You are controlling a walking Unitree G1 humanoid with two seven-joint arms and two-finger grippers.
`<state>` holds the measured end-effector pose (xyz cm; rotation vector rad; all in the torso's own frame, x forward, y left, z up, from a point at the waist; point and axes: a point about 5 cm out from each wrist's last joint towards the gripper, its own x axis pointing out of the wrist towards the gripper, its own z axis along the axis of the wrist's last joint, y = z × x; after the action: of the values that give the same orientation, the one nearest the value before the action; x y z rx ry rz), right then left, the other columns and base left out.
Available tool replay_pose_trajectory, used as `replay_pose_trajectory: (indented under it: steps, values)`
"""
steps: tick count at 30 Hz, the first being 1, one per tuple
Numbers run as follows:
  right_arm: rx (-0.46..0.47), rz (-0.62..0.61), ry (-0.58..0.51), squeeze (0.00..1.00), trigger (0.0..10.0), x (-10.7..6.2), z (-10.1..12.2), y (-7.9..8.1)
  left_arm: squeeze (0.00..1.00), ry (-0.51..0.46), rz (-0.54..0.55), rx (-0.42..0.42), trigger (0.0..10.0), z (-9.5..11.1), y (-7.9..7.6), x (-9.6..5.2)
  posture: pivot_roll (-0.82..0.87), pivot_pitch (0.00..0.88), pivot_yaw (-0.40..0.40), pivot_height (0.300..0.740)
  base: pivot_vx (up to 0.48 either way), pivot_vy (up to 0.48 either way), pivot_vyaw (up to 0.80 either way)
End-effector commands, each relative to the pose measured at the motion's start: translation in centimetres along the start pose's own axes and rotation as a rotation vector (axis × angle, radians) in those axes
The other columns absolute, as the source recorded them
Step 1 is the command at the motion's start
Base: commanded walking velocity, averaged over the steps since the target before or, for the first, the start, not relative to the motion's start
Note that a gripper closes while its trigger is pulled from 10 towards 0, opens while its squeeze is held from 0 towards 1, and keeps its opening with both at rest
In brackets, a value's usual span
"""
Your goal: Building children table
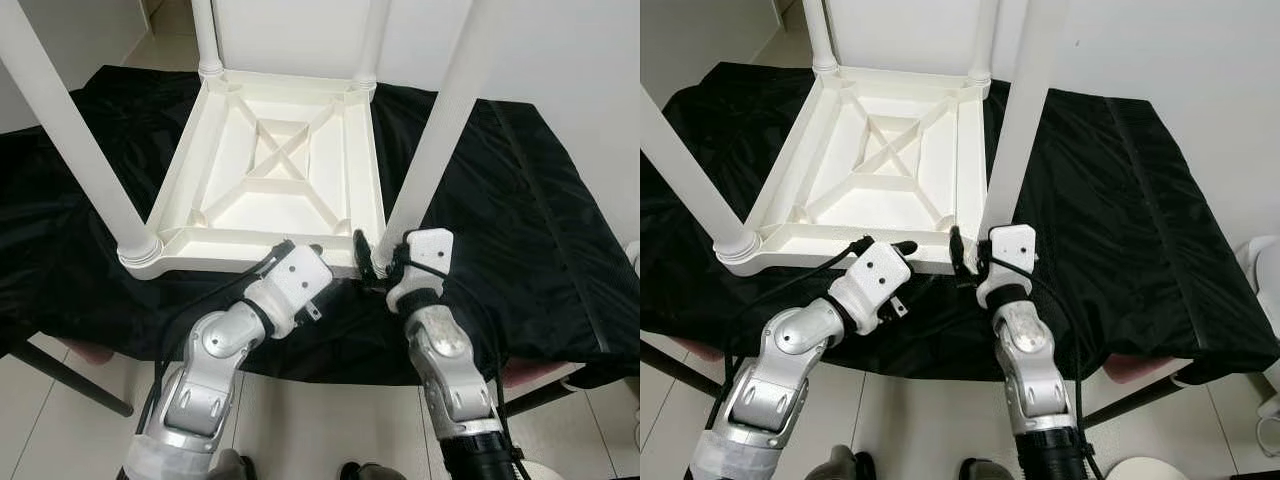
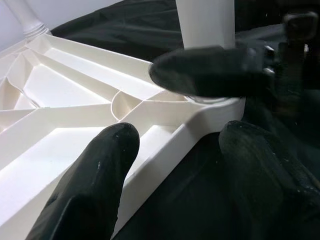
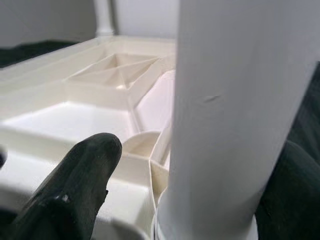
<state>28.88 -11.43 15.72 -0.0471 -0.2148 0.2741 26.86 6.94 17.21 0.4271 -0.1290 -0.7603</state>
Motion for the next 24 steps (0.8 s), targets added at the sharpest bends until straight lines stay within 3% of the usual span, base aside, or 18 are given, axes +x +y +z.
replay_pose_trajectory:
  steps: [1, 10, 11, 13, 24]
  values:
    - [-0.009, 0.034, 0.009, 0.0, 10.0, -0.4, -0.4, -0.4, 0.0, -0.016, 0.107, -0.002, 10.0, 0.2, 0.5, 0.2, -0.13, 0.098, -0.028, 0.74, 0.0, 0.0, 0.0]
    - [-0.04, 0.068, 0.029, 0.0, 10.0, -0.2, -0.7, -1.5, 0.0, -0.005, 0.104, 0.004, 10.0, -0.1, 0.4, -0.2, -0.12, 0.095, -0.036, 0.74, 0.0, 0.0, 0.0]
    - [-0.045, 0.082, 0.032, 0.0, 10.0, -0.1, -0.8, -2.0, 0.0, -0.005, 0.108, 0.005, 10.0, -0.1, 0.5, -0.2, -0.12, 0.095, -0.038, 0.74, 0.0, 0.0, 0.0]
    - [0.035, 0.15, 0.027, 0.0, 10.0, -0.1, -0.8, -2.6, 0.0, -0.002, 0.118, 0.005, 10.0, -0.1, 0.6, -0.2, -0.1, 0.088, -0.038, 0.74, 0.0, 0.0, 0.0]
    - [0.002, 0.286, 0.063, 0.0, 10.0, -0.4, -1.5, -4.8, 0.0, -0.007, 0.087, -0.014, 10.0, 0.0, 0.8, -1.1, -0.09, 0.09, -0.014, 0.74, 0.0, 0.0, 0.0]
